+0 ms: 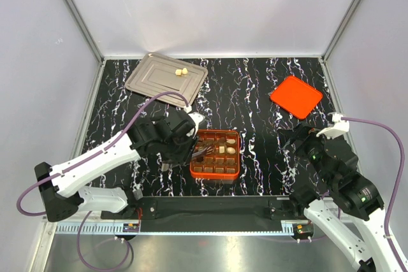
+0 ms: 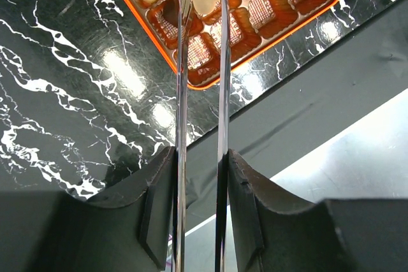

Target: Pack the chocolate

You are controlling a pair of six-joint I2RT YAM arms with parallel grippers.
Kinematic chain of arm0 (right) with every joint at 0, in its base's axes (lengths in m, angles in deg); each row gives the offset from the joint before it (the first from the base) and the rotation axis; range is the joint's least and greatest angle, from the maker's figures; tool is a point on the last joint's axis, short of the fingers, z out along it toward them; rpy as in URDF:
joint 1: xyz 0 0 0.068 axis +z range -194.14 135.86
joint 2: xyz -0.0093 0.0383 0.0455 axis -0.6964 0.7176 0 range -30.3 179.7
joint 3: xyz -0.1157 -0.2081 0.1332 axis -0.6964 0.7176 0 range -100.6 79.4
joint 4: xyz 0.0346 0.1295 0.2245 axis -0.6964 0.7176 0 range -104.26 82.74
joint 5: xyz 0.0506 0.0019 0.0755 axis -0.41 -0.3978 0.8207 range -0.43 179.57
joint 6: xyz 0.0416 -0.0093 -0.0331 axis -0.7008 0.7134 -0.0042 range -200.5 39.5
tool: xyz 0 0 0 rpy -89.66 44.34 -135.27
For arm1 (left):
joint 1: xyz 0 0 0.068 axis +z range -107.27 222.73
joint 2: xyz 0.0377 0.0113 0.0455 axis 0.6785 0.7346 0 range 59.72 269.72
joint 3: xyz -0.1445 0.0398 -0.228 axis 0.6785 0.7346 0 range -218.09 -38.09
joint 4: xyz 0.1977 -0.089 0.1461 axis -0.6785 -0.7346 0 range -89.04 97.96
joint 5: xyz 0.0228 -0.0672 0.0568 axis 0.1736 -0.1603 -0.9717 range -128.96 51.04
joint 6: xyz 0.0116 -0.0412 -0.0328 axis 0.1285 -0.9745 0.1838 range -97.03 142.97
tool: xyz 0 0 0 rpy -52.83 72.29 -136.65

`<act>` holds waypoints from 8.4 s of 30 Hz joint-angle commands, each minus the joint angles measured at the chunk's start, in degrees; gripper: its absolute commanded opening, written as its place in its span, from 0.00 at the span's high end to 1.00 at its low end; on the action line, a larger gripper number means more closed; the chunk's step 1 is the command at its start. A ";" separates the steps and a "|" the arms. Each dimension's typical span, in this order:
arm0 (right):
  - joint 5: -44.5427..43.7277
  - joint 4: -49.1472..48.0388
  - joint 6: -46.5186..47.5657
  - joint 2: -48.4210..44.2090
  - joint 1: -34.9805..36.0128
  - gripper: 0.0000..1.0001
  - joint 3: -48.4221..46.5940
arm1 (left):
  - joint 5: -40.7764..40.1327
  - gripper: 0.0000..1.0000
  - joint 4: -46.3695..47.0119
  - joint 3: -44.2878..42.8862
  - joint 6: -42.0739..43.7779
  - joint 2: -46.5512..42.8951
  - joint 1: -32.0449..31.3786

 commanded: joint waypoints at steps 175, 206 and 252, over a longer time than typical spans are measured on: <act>-1.52 -5.84 1.22 2.69 0.24 0.00 1.18 | -14.15 0.57 16.81 -49.03 20.82 62.27 39.30; -1.52 -5.14 0.95 2.17 0.24 0.00 0.91 | -11.95 0.63 14.00 -43.86 19.24 50.24 37.81; -1.43 1.19 -2.04 -1.44 0.24 0.00 -3.22 | 7.83 0.63 2.22 -0.25 2.71 1.80 -3.32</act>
